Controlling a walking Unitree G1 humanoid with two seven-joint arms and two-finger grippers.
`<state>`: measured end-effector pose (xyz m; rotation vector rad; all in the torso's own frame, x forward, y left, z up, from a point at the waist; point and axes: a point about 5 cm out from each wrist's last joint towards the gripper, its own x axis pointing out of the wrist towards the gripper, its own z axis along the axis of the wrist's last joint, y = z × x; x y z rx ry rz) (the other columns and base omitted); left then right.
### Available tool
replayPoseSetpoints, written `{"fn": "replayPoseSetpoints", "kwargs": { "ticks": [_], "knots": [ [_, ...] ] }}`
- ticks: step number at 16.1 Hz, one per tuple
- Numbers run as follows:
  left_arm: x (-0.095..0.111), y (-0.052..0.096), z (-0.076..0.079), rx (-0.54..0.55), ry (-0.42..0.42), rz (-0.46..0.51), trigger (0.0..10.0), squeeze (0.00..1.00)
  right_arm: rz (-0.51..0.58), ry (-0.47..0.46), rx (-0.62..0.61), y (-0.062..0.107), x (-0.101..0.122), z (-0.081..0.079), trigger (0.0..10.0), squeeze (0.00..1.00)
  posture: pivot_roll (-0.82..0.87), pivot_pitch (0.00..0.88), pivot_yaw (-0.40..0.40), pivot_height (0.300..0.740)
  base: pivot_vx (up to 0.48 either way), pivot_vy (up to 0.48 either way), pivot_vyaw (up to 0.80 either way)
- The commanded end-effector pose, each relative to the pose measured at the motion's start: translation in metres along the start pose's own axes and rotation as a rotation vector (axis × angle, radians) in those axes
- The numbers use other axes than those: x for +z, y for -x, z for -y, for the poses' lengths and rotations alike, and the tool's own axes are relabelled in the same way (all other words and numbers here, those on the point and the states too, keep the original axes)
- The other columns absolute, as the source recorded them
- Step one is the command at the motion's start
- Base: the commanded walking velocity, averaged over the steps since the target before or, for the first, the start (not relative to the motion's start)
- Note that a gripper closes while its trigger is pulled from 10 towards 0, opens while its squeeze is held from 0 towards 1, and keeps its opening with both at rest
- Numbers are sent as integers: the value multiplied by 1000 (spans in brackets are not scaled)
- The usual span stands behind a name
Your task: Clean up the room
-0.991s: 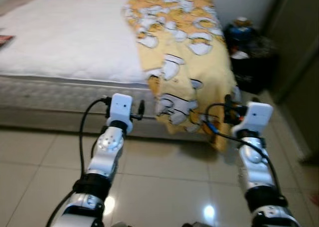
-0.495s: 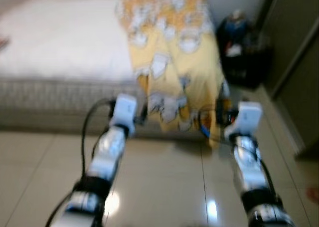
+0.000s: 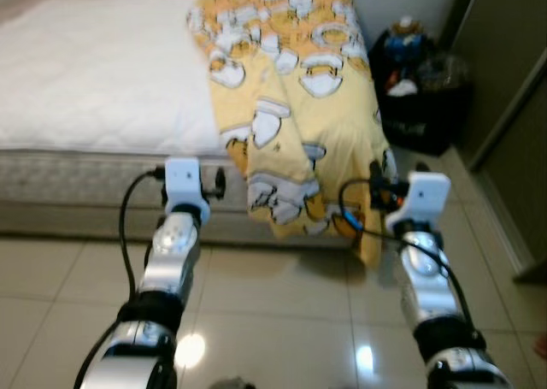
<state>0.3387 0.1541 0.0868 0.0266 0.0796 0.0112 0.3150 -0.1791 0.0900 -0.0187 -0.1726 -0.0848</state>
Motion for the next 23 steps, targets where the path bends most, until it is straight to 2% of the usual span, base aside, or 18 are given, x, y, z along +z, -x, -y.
{"fn": "replayPoseSetpoints", "kwargs": {
  "ticks": [1, 10, 12, 15, 22, 23],
  "knots": [
    [1, -1, 10, -25, -8, 1, 10000, 0, -4, 11, -19, 2, -2, 8, 10000, 0, -31, 24, 26, 740, 480, 0, 0],
    [-4, 0, 8, 16, 0, -19, 10000, 0, -21, 17, -4, 0, -4, 5, 10000, 0, -25, 1, 21, 740, 476, 0, 0],
    [-5, -1, 6, 34, 26, -42, 10000, 0, -23, 13, 2, -1, -4, 3, 10000, 0, -24, 0, 22, 740, 448, 0, 0],
    [-5, -2, 6, 36, 47, -54, 10000, 0, -28, -5, 13, -4, -3, 1, 10000, 0, -25, 12, 26, 740, 125, 395, 0],
    [2, -2, 16, -36, -29, -12, 10000, 0, -35, -2, 8, -6, -3, 6, 10000, 0, -31, 24, 30, 740, 0, 454, 0],
    [6, -3, 21, -80, -85, 13, 10000, 0, -40, -4, 13, -5, -4, 5, 10000, 0, -31, 27, 30, 740, 0, 480, 0]
  ]
}}
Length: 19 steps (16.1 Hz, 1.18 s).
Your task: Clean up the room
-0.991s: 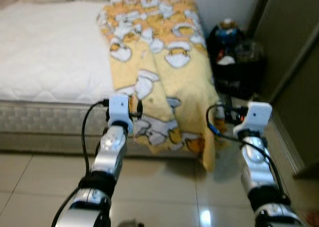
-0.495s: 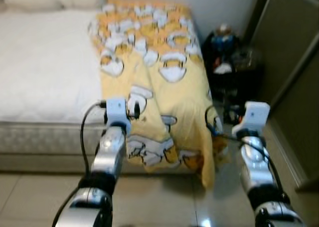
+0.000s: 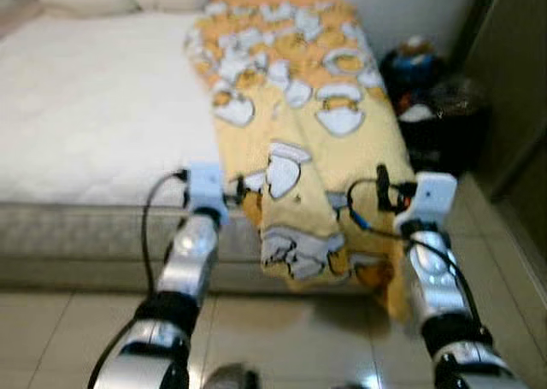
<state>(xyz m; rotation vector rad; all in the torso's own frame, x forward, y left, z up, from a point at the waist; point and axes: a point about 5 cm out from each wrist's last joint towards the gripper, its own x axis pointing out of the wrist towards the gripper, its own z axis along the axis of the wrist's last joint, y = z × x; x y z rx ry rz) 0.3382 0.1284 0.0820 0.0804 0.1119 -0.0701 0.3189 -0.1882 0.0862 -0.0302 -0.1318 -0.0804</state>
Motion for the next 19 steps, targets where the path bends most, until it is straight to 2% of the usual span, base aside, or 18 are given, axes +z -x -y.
{"fn": "replayPoseSetpoints", "kwargs": {
  "ticks": [1, 4, 8, 10, 12, 16, 18, 19],
  "knots": [
    [12, -2, -5, -2, -70, 50, 10000, 0, -2, -16, 11, 0, 0, -5, 10000, 0, -30, 29, 31, 740, 435, 0, 0],
    [13, -3, -5, 5, -110, 59, 10000, 0, -8, -18, 17, 1, -1, -7, 10000, 0, -31, 31, 31, 740, 468, 0, 0],
    [10, 0, 0, -19, -156, 54, 10000, 0, -21, -25, 7, 1, -3, -5, 10000, 0, -29, 38, 33, 740, 322, -343, 0],
    [11, 1, -2, -9, -155, 56, 10000, 0, -49, -37, -23, 0, -6, 1, 10000, 0, -28, 40, 34, 740, 0, -433, 0],
    [12, 1, -8, 33, -102, 58, 10000, 0, -58, -15, -23, -2, -5, 4, 10000, 0, -26, 42, 35, 740, 129, -416, 0],
    [12, 1, -9, 38, -113, 58, 10000, 0, -50, 3, -17, -5, -2, 6, 10000, 0, -24, 45, 33, 740, 475, 0, 0],
    [10, 2, -9, 38, -103, 47, 10000, 0, -62, -22, -29, -5, -4, 6, 10000, 0, -22, 46, 32, 740, 471, 0, 0],
    [9, 2, -9, 39, -132, 42, 10000, 0, -61, -17, -22, -5, -4, 5, 10000, 0, -22, 45, 30, 740, 450, 0, 0]
  ]
}}
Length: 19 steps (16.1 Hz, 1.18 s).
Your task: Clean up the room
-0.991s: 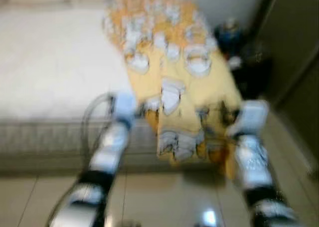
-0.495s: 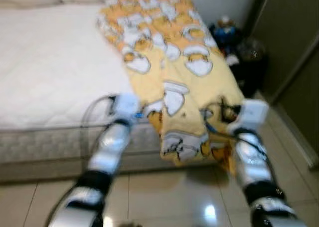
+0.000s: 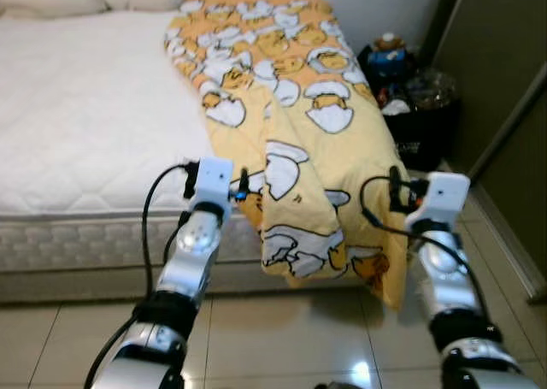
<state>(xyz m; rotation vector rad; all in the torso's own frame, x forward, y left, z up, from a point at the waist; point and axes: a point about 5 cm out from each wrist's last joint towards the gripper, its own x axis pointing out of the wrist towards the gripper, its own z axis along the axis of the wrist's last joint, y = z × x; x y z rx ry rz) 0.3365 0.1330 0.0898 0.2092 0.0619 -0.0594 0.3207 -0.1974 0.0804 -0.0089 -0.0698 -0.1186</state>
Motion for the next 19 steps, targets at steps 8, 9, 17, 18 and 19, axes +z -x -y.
{"fn": "replayPoseSetpoints", "kwargs": {
  "ticks": [8, 9, 17, 18, 19],
  "knots": [
    [2, -2, -3, 5, -38, -4, 10000, 0, -3, 6, 44, 0, -1, -11, 10000, 0, -19, 23, 32, 740, 240, 0, 0],
    [3, -2, -4, 7, -38, -3, 10000, 0, -5, 5, 46, 0, -1, -11, 10000, 0, -18, 19, 33, 740, 480, 0, 0],
    [4, -1, -5, 9, -43, 0, 10000, 0, -7, -2, 30, -6, 2, -8, 10000, 0, -12, 33, 43, 740, 480, 0, 0],
    [3, 0, -6, 9, -43, -1, 10000, 0, -14, -13, 23, -7, 2, -6, 10000, 0, -10, 37, 45, 740, 480, 0, 0],
    [3, 0, -6, 9, -42, -2, 10000, 0, -23, -32, 11, -8, 2, -5, 10000, 0, -9, 41, 48, 740, 480, 0, 0]
  ]
}}
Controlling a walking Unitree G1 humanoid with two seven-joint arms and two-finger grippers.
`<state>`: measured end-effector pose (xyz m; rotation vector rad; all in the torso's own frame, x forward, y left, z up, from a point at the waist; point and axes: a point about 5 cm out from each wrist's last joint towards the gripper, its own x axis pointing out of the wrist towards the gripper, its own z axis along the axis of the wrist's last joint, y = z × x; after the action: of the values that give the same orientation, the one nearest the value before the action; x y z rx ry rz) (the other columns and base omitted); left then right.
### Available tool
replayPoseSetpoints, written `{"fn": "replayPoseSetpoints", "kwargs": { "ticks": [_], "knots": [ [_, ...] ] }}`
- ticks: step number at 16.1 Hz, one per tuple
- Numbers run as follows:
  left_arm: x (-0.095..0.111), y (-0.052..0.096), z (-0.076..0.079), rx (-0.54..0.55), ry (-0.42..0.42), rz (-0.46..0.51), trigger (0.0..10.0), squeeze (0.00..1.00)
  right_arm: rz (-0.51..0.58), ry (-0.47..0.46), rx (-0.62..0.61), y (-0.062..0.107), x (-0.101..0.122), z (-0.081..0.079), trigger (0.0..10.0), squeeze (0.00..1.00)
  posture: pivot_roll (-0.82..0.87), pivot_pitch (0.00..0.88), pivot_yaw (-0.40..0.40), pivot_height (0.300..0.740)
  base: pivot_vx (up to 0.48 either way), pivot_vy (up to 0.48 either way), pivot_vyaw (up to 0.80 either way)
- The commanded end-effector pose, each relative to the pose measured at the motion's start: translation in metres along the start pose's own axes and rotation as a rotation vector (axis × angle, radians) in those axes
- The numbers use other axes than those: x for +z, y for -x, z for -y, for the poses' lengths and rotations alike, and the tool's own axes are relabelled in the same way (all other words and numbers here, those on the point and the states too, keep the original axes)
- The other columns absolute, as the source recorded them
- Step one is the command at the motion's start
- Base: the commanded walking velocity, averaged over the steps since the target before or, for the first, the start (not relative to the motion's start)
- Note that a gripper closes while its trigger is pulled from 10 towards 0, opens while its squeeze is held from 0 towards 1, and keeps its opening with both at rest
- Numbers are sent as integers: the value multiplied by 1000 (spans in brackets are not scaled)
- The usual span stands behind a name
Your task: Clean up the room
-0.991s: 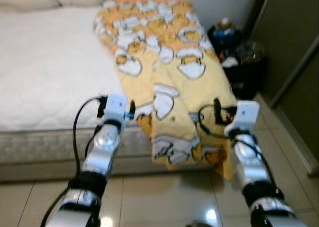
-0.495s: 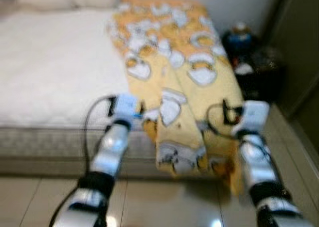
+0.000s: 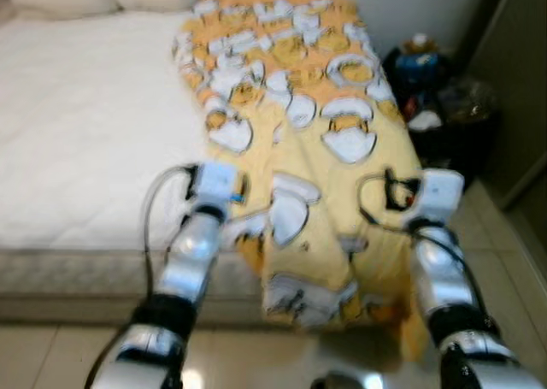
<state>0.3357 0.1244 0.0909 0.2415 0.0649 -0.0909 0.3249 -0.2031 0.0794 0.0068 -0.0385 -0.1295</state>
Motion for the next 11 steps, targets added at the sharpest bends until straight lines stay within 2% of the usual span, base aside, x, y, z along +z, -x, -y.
{"fn": "replayPoseSetpoints", "kwargs": {
  "ticks": [1, 3, 5, 7, 11],
  "knots": [
    [-1, 0, -15, 40, -6, -3, 10000, 0, -2, -36, 13, -5, 3, -9, 10000, 0, -8, 45, 51, 740, 465, 0, 0],
    [-2, 2, -16, 39, 6, -11, 10000, 0, -35, -41, 61, -12, 6, -15, 10000, 0, -4, 54, 61, 740, 369, 304, 0],
    [-3, 4, -17, 42, 6, -22, 10000, 0, -107, -99, 88, -22, 7, -19, 10000, 0, 4, 69, 70, 740, 0, 390, 0],
    [-2, 9, -22, 46, 2, -14, 10000, 0, -174, -231, 91, -30, 7, -23, 10000, 0, 35, 99, 89, 740, 0, 0, 0],
    [0, 25, -42, 60, -50, -4, 10000, 0, -257, -324, 188, -32, 3, -45, 10000, 0, 132, 158, 118, 740, 0, 0, 0]
  ]
}}
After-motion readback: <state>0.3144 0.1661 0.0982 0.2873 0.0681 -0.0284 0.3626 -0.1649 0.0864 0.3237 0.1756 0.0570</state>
